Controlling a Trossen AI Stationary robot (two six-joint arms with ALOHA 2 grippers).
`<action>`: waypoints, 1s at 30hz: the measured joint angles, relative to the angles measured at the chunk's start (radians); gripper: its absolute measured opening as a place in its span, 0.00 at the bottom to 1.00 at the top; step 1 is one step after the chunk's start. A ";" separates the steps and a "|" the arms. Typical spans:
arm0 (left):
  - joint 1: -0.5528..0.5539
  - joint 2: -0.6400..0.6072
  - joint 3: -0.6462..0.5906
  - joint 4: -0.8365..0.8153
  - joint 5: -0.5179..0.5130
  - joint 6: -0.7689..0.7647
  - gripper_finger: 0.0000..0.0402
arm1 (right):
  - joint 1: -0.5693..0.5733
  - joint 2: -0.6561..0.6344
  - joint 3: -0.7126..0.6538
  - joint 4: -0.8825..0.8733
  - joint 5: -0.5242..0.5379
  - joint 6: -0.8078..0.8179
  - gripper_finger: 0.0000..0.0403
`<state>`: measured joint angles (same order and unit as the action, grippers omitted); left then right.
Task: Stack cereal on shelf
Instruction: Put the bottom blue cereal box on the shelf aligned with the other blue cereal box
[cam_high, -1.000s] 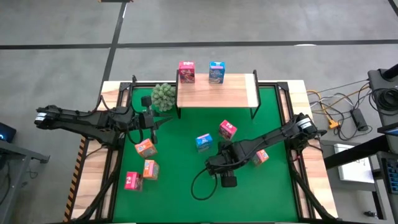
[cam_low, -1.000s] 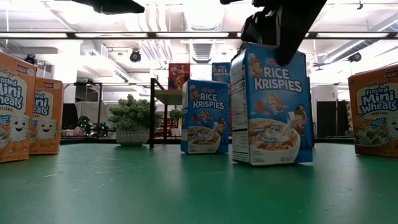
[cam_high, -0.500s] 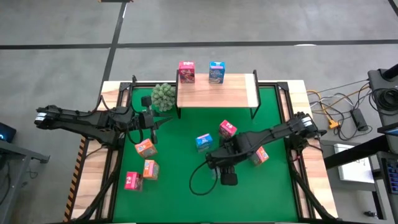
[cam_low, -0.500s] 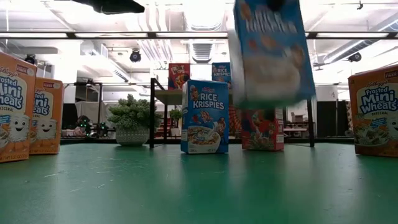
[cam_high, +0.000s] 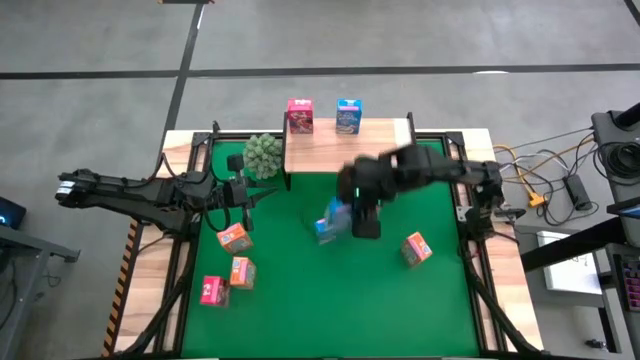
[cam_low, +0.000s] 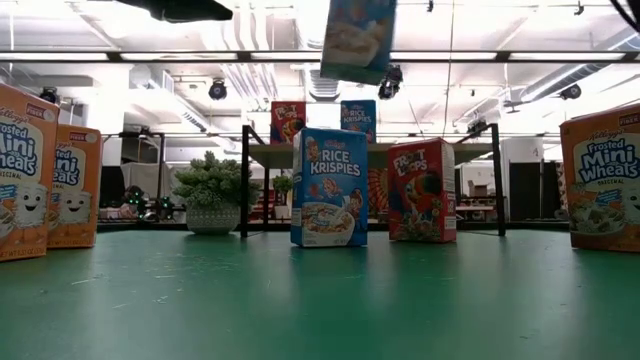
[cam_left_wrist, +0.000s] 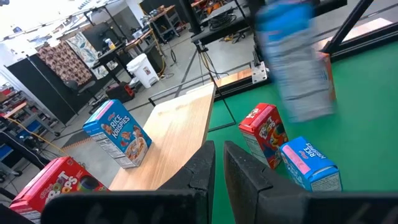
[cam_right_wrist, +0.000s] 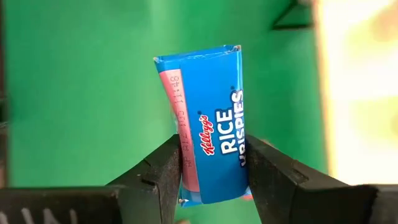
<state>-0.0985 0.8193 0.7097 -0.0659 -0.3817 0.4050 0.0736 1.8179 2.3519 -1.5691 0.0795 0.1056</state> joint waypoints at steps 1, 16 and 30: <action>0.000 0.000 0.000 0.001 0.000 0.003 0.04 | -0.033 -0.002 0.005 0.009 0.000 -0.034 0.37; 0.000 0.000 0.000 0.006 -0.001 0.023 0.04 | -0.513 0.033 -0.003 0.041 -0.094 -0.379 0.37; 0.000 0.000 0.000 0.003 0.000 0.002 0.04 | -0.554 0.104 -0.003 0.083 -0.094 -0.411 0.37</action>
<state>-0.0985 0.8196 0.7097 -0.0633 -0.3820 0.4066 -0.4805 1.9221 2.3493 -1.4865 -0.0147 -0.3053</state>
